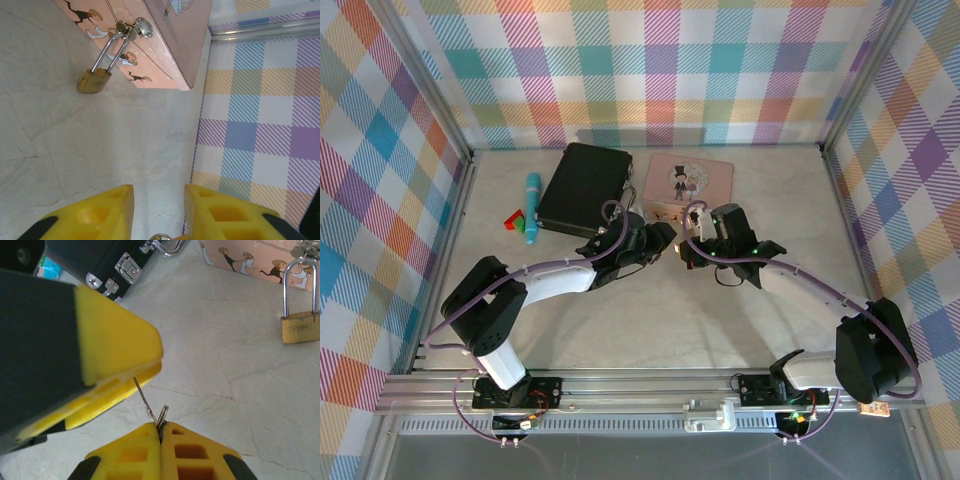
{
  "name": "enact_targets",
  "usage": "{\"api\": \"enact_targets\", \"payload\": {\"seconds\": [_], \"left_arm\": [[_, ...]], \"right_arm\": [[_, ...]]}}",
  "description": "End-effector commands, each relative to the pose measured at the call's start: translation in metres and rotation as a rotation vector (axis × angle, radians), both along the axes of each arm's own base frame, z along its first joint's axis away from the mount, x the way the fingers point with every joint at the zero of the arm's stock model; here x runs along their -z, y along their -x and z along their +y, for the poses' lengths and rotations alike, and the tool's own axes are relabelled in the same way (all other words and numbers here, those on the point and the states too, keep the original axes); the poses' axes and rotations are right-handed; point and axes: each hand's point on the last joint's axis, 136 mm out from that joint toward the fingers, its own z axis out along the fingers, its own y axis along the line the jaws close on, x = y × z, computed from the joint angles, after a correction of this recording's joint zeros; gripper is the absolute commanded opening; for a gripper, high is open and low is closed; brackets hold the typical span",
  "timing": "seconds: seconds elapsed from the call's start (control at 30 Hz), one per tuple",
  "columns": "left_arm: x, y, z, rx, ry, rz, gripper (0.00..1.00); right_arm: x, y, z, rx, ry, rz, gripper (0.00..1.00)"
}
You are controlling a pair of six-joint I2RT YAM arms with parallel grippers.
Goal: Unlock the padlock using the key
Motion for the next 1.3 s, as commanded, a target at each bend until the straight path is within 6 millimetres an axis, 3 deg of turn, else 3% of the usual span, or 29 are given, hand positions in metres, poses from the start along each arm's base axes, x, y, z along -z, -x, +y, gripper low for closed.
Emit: {"api": "enact_targets", "payload": {"seconds": [0.0,0.07,0.37,0.4,0.47,0.57,0.7,0.8,1.0,1.27], "left_arm": [[-0.002,0.004,-0.010,0.024,0.012,0.018,0.29],[-0.001,0.004,-0.012,0.031,0.014,0.021,0.19],[0.001,0.005,-0.007,0.030,-0.035,0.004,0.01],[0.002,0.004,-0.005,0.029,-0.046,-0.002,0.00],[-0.001,-0.001,-0.002,0.035,-0.055,-0.047,0.00],[-0.015,-0.009,0.002,0.064,-0.038,-0.169,0.00],[-0.047,-0.016,0.009,0.097,0.044,-0.374,0.00],[-0.066,-0.012,0.010,0.139,0.082,-0.489,0.00],[-0.100,0.003,0.010,0.188,0.157,-0.675,0.00],[-0.104,0.012,0.012,0.204,0.210,-0.700,0.00]], "right_arm": [[-0.007,-0.003,0.006,-0.026,-0.004,-0.038,0.00],[-0.006,-0.002,0.006,-0.031,0.000,-0.038,0.00],[-0.012,-0.001,0.006,-0.026,-0.029,-0.052,0.00],[-0.016,-0.001,0.007,-0.026,-0.041,-0.056,0.04],[-0.029,-0.001,0.004,-0.005,-0.084,-0.060,0.26],[-0.050,-0.001,-0.004,0.015,-0.196,-0.053,0.44],[-0.070,-0.002,-0.018,0.035,-0.340,-0.048,0.58],[-0.073,0.000,-0.020,0.026,-0.424,-0.011,0.60],[-0.077,0.007,-0.001,-0.088,-0.598,0.051,0.56],[-0.070,0.000,0.006,-0.093,-0.664,0.091,0.52]]}}
